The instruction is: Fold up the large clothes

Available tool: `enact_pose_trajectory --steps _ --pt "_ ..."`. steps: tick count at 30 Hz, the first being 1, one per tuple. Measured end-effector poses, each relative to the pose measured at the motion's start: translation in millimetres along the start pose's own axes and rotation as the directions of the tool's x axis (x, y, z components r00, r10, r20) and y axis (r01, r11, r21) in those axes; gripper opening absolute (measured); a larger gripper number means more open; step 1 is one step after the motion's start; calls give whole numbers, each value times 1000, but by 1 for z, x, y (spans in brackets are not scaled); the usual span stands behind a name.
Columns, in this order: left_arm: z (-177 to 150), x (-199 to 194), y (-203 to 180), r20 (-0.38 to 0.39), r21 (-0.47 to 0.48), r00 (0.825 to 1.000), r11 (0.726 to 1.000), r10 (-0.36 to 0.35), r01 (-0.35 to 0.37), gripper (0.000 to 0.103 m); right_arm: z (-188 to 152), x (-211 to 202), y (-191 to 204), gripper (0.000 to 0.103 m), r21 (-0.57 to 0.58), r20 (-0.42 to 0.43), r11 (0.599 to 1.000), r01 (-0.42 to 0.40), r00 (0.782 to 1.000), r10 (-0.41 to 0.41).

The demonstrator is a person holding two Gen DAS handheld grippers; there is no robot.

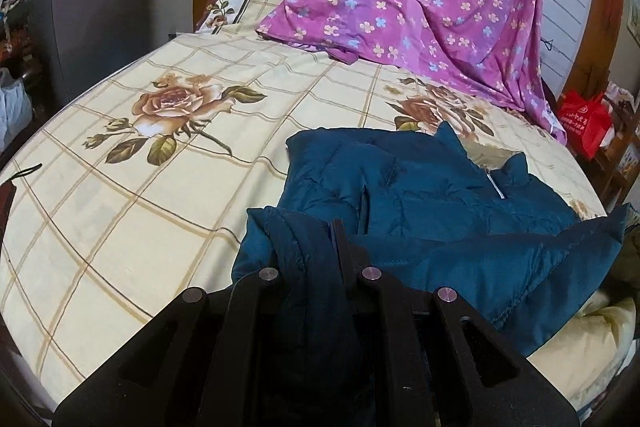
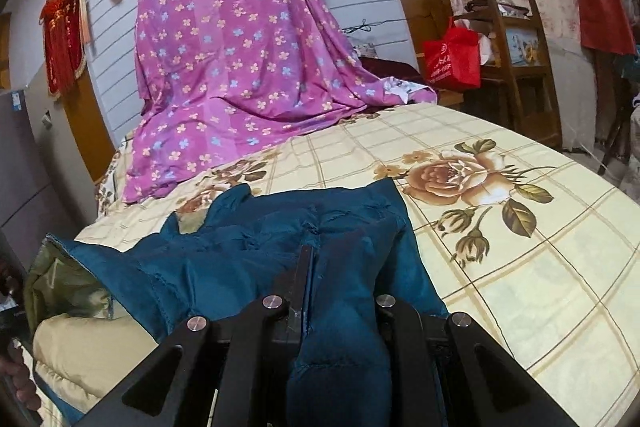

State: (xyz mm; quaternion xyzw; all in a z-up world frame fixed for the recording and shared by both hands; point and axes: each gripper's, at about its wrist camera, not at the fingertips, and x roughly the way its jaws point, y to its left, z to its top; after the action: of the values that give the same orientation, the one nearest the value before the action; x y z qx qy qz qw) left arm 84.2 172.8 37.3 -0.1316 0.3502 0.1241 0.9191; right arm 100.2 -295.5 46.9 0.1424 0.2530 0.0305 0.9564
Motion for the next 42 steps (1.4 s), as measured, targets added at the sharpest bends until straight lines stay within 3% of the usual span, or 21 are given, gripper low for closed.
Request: enact_pose_trajectory --steps 17,19,23,28,32,35,38,39,42 --pt "-11 -1 5 -16 -21 1000 1000 -10 10 9 4 -3 -9 13 135 -103 991 -21 994 35" --pt "-12 -12 9 3 -33 999 999 -35 35 9 5 -14 -10 13 130 -82 992 -8 996 19" --pt "3 -43 17 49 -71 996 994 -80 83 9 31 -57 2 13 66 88 997 -48 995 42" --pt "63 -62 15 111 -105 985 984 -134 145 9 76 -55 18 13 41 176 996 -81 982 73" --pt "116 -32 -10 128 -69 981 986 -143 153 9 104 -18 16 13 96 223 988 -123 970 99" --pt "129 7 -28 124 -8 983 990 -136 138 9 104 8 11 13 103 246 988 -118 965 90" --pt "118 67 -33 49 -25 994 994 -101 102 9 96 41 2 13 130 193 985 -112 977 86" --pt "111 81 -30 22 -43 996 995 -92 93 9 91 73 -5 13 173 101 978 -118 990 101" --pt "90 121 -24 -53 -87 995 993 -84 80 13 82 110 -16 13 230 -44 968 -98 993 111"
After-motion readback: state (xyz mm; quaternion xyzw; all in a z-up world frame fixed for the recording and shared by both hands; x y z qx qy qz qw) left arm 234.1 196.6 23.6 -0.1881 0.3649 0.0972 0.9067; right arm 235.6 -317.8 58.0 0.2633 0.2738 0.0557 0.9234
